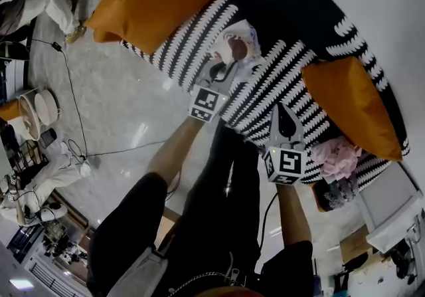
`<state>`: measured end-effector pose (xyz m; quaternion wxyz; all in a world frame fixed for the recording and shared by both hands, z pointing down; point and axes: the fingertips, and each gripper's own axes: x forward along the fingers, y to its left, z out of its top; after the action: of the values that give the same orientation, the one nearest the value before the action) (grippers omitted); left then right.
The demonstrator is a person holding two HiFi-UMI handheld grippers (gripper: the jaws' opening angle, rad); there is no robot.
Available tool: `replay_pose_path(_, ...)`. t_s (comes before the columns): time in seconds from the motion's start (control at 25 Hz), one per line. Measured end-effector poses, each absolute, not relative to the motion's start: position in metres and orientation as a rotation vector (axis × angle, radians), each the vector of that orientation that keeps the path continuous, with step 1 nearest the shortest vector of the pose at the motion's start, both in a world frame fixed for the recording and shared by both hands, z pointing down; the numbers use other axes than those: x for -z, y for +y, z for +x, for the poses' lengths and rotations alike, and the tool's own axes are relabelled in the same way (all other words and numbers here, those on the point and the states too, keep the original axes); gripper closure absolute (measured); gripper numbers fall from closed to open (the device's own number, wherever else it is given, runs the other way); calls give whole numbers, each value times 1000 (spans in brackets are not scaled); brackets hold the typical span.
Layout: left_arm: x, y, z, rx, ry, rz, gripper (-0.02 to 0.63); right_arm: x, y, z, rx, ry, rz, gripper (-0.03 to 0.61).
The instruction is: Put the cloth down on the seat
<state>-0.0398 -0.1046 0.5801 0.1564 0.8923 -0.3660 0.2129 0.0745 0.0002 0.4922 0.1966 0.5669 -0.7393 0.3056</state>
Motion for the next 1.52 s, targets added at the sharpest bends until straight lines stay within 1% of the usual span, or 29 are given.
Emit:
replay_pose_path(0.28,-634,-111,-48,-614,-1067,2496,554,-540,19,62,-942,-2023,1531,575)
replay_pose_path(0.44,-656,-115,-39,-605,-1059,2480,554,-561,24,65,-995,-2006,1530,575)
replay_pose_path(0.6,-681,-116,-29,-613,-1049,2416,554,-572,29,67,-1036,-1989,1501,575)
replay_pose_path(0.8,-723,-107,-43,-641,-1040,2333,554,-589,40,54,-1079,-1972,1469,575)
replay_pose_path(0.96,-739,-95,-48,-676,-1023,2335,554,-593,44,47,-1091,-1971,1459,575)
replay_pose_path(1.24,-791,-73,-36,-791,-981,2286,552,-616,52,69,-1101,-1953,1455,575)
replay_pose_path(1.52,-819,-75,-51,-795,-958,2192,551,-614,44,57,-1116,-1951,1443,575)
